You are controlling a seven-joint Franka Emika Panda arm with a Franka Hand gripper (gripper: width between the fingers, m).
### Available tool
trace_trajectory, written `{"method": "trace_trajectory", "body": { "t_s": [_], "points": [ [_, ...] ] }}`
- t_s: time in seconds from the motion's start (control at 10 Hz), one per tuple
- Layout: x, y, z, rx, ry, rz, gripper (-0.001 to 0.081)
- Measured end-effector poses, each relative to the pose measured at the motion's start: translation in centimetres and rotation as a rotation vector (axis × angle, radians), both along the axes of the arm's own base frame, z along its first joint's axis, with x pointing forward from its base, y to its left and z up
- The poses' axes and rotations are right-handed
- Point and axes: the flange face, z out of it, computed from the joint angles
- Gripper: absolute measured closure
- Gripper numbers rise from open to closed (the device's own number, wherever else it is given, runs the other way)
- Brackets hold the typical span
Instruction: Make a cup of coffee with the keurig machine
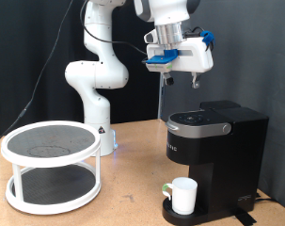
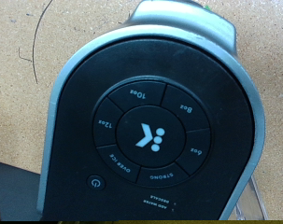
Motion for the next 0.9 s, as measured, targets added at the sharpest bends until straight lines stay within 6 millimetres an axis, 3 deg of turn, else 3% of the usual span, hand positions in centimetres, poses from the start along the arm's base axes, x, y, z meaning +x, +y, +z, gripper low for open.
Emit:
{"method": "trace_trajectory", "body": {
  "t_s": [0.8,0.9],
  "points": [
    [0.1,1.1,-3.6,-0.038,0.02,0.002,0.0072],
    [0.2,1.3,-4.1,-0.037,0.022,0.005,0.0168]
  ]
}}
